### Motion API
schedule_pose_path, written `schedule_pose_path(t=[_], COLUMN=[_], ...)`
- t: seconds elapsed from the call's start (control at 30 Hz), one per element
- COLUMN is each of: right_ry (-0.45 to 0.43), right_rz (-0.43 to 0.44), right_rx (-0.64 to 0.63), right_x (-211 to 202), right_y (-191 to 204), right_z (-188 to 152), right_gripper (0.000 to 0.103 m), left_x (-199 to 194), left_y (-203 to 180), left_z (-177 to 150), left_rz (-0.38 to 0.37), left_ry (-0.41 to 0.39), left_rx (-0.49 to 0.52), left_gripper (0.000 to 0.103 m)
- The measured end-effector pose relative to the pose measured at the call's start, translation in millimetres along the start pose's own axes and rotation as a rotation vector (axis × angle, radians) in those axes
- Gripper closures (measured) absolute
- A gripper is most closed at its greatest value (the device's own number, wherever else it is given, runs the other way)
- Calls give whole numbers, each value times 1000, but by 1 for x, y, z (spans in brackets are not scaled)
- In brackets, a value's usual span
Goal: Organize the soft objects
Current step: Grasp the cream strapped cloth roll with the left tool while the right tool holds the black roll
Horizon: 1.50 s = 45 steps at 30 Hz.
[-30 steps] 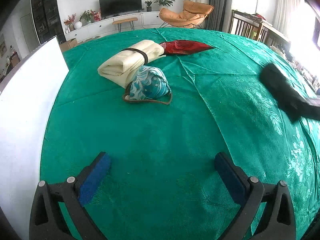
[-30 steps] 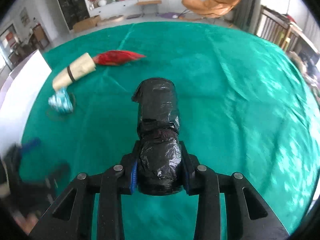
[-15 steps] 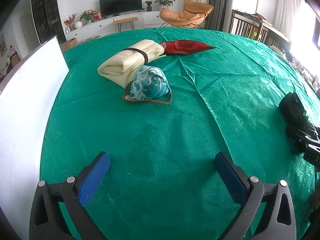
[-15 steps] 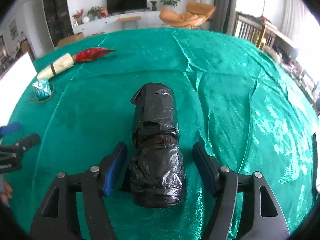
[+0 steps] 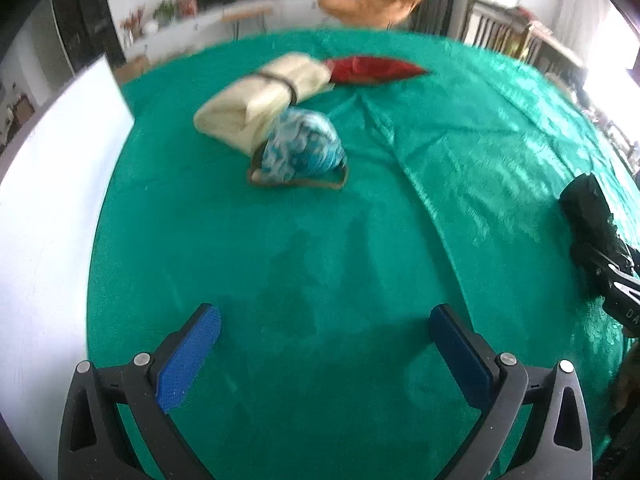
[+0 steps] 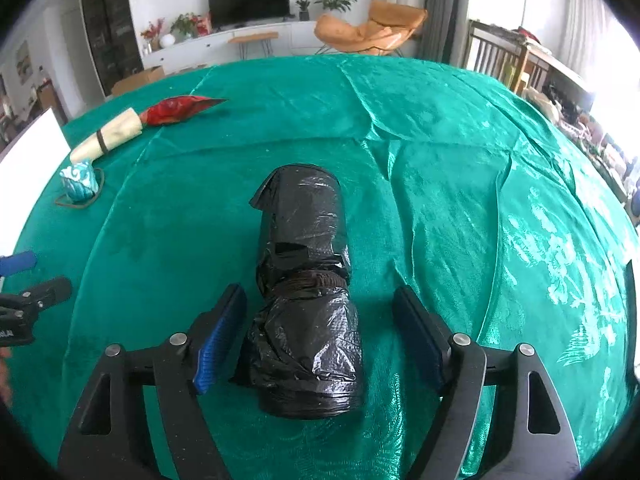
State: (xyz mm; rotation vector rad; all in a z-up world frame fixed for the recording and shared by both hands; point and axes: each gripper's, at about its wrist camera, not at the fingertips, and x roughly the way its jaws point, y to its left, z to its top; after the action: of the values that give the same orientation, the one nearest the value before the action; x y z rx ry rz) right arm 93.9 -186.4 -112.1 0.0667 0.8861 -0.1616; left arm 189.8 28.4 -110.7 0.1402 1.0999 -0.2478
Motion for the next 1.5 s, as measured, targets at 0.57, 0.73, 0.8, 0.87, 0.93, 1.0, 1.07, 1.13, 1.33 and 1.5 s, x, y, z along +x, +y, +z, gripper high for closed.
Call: schedule_pose_path(t=[0.57, 0.73, 0.8, 0.87, 0.93, 1.0, 1.07, 1.13, 1.33, 1.5], right_ry=[0, 0, 0, 0, 1, 0, 1, 0, 1, 53], right_rz=[-1, -1, -1, -1, -1, -1, -1, -1, 0, 56], right_rx=[1, 1, 1, 1, 1, 1, 1, 1, 2, -28], right_x=[0, -1, -1, -1, -1, -1, -1, -1, -1, -1], right_y=[0, 0, 0, 0, 0, 0, 0, 0, 0, -4], right_z=[0, 0, 0, 0, -1, 0, 0, -1, -1, 4], right_gripper=[24, 24, 24, 24, 24, 24, 24, 24, 24, 22], left_x=[0, 64, 81, 91, 88, 78, 69, 50, -35, -97], left_y=[37, 35, 36, 42, 53, 62, 66, 68, 74, 76], left_z=[162, 179, 180, 182, 186, 190, 190, 183, 139, 74], left_rz=[10, -51, -25, -28, -67, -62, -87, -97, -171, -192], left_ry=[-54, 95, 127, 140, 114, 63, 42, 1, -91, -120], left_rx=[270, 302, 293, 255, 186, 138, 107, 86, -34, -68], left_gripper=[1, 1, 1, 1, 30, 44, 55, 55, 55, 55])
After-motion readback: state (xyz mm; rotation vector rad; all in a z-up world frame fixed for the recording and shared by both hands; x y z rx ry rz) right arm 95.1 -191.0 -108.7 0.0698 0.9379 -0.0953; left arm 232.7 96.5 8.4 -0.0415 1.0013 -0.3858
